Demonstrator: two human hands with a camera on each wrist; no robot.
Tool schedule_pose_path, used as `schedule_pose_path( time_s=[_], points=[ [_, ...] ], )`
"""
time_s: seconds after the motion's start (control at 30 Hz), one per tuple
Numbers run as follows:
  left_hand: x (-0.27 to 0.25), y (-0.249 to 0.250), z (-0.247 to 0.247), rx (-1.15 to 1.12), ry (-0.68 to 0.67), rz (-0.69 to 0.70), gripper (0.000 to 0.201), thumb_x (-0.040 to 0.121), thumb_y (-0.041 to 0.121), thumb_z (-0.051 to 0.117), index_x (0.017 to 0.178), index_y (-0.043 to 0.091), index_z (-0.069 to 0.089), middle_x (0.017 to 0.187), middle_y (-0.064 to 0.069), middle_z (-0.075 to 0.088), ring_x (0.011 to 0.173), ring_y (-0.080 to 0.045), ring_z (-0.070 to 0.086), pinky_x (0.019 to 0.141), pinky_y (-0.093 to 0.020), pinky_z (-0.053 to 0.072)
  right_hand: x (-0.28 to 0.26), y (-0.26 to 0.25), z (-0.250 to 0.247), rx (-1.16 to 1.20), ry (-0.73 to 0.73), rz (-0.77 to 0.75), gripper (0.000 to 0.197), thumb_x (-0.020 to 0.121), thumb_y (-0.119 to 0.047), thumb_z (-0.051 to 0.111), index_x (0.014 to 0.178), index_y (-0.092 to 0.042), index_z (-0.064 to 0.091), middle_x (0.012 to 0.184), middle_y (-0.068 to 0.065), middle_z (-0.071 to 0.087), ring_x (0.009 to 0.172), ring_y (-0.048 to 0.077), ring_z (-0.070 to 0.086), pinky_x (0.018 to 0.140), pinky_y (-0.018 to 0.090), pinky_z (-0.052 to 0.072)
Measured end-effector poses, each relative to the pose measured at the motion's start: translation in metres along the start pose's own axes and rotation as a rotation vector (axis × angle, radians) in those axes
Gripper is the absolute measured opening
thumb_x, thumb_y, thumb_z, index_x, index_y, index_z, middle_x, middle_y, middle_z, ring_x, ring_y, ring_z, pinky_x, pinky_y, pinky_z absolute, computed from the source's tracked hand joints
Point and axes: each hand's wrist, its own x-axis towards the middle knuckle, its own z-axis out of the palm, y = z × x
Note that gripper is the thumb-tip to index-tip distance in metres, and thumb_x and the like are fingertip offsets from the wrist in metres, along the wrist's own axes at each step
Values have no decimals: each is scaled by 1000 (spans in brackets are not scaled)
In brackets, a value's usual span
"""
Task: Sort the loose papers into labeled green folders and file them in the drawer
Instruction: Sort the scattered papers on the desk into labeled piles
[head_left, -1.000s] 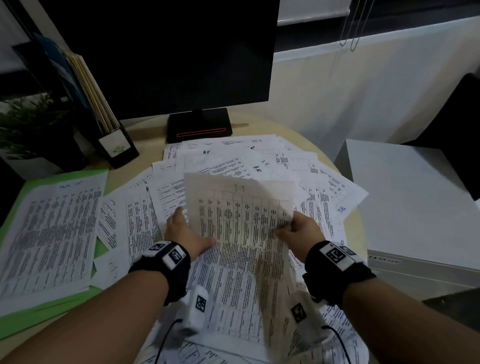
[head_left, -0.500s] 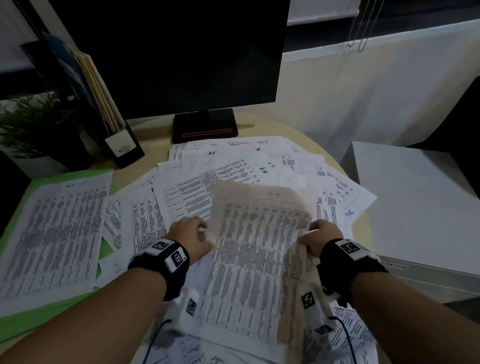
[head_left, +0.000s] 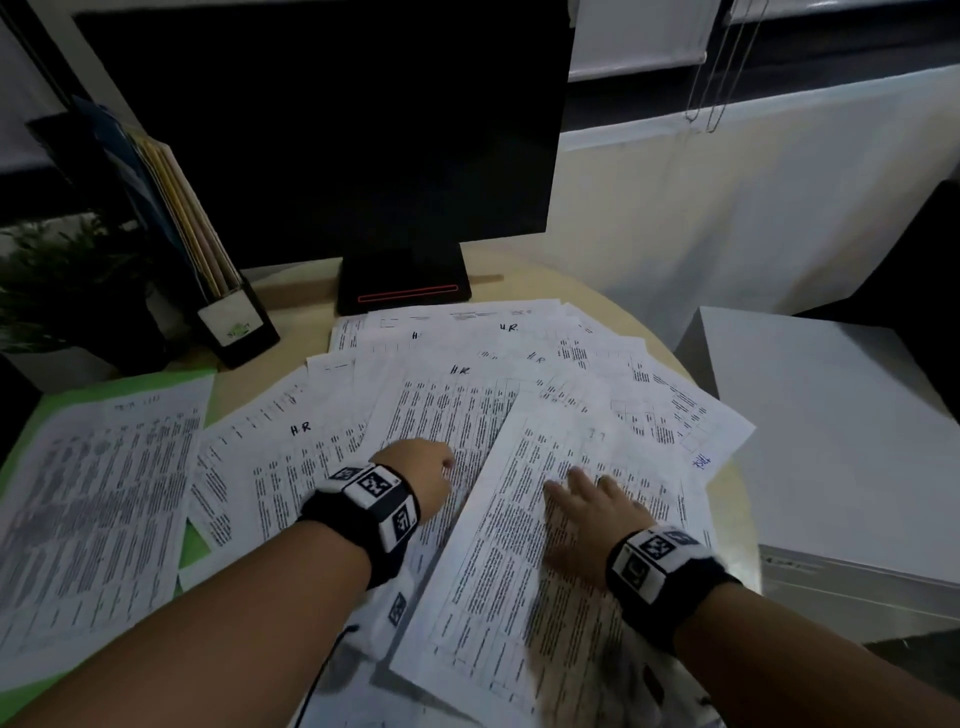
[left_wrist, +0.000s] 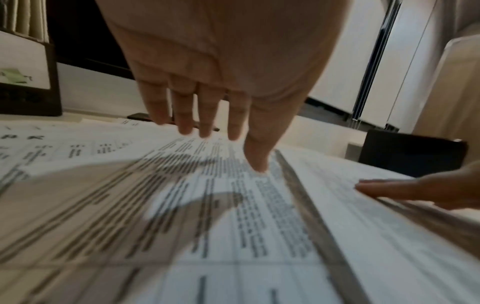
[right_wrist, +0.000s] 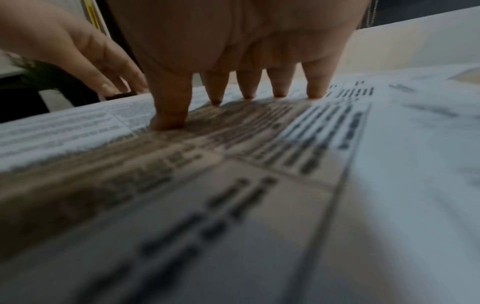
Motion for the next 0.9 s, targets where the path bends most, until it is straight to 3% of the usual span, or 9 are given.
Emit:
schedule_pose_path(
  time_s=[0.17,0.23,0.33,0.4,0.5,0.6,0.67,0.8,0.9],
  points=[
    [5,-23,24,48,-163,-129,94,75,56,64,150,35,11,160,-1,6,142,-33,19,112,-49,31,-4,7,-3,-47,-48,-47,76,90,-45,54,149,-39,6,159,-8,-3,145,25,5,117,47,18],
    [1,-24,30,8,-132,-104,93,73,59,64,149,38,15,159,2,12,141,-29,22,112,-46,31,0,11,-9,-34,-38,-50,64,87,-55,54,144,-44,25,156,-11,18,140,23,26,112,44,30],
    [0,-24,22,-135,-52,-103,75,73,55,66,140,38,38,146,5,35,131,-21,36,106,-42,39,14,18,-26,128,45,58,50,83,-60,55,130,-45,48,136,-9,52,118,18,52,99,32,43],
    [6,-26,17,-201,-1,-169,74,72,53,69,138,34,41,143,2,37,130,-22,37,105,-43,40,30,20,-39,240,119,128,53,84,-53,59,134,-38,47,137,-7,51,119,17,52,98,31,43],
    [19,-36,14,-169,11,-359,100,68,59,72,148,28,20,152,-5,21,138,-31,26,108,-48,36,50,16,-50,207,140,119,66,85,-45,62,143,-27,36,149,-5,35,131,19,40,106,33,36],
    [27,-45,12,-238,-19,-479,112,64,61,74,149,20,14,150,-10,25,135,-33,34,106,-46,39,52,2,-48,163,118,103,65,80,-47,68,136,-32,40,145,-9,36,129,20,38,102,37,40],
    [34,-49,14,-309,5,-509,106,65,56,76,146,15,22,142,-12,37,127,-32,44,102,-43,44,49,-9,-42,134,106,74,65,78,-50,69,135,-37,40,144,-12,35,129,19,35,102,39,39],
    [46,-53,17,-498,106,-395,58,72,37,77,122,16,57,106,-1,68,86,-17,65,79,-30,56,43,-28,-34,51,68,-78,74,74,-55,70,139,-40,37,143,-15,36,126,16,35,103,38,37],
    [49,-57,16,-482,124,-417,49,79,33,72,123,19,58,117,-2,62,88,-16,59,81,-23,49,42,-34,-33,61,33,-140,68,76,-53,68,137,-42,39,141,-15,38,122,16,36,102,36,38]
  ],
)
